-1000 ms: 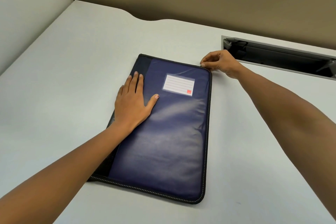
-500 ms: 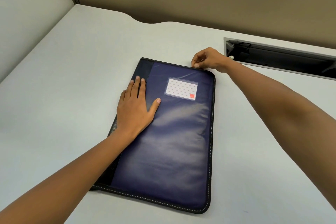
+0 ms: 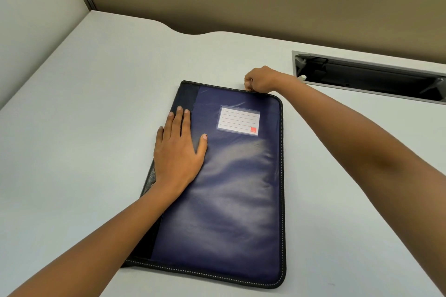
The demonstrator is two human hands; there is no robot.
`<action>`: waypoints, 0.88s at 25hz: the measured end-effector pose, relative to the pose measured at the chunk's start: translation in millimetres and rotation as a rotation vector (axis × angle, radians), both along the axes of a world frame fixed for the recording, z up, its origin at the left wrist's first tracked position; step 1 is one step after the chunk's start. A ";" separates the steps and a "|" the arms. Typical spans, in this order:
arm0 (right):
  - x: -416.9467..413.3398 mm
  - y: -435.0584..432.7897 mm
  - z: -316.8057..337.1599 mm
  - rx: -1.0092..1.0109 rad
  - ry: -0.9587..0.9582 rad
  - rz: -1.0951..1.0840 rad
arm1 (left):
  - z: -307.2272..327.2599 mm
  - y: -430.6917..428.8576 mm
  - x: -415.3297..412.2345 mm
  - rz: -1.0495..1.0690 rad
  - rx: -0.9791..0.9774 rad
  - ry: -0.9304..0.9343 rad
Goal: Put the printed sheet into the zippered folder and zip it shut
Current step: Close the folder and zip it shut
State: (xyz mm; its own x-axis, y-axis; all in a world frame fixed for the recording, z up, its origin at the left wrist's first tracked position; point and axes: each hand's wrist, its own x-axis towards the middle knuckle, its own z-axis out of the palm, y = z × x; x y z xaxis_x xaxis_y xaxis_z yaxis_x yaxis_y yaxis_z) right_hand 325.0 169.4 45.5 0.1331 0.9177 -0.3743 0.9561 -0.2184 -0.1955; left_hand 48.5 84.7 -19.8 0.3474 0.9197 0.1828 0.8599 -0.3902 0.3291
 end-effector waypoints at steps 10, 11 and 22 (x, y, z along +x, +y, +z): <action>-21.1 -3.1 6.9 0.182 -0.115 -0.380 | 8.6 -1.6 1.2 0.066 -0.090 -0.041; -28.0 -1.9 5.4 0.226 -0.144 -0.412 | 9.1 -1.0 0.9 0.051 -0.092 -0.046; -58.2 30.0 12.1 0.218 -0.108 -0.415 | 9.5 12.1 -8.7 -0.043 -0.090 -0.095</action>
State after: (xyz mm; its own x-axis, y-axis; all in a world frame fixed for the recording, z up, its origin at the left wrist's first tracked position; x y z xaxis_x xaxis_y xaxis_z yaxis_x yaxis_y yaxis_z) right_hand 266.8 199.4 57.7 0.5322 0.8344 -0.1431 0.8141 -0.5508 -0.1839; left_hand 39.8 96.8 -10.3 0.3716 0.9187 0.1341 0.8062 -0.3909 0.4440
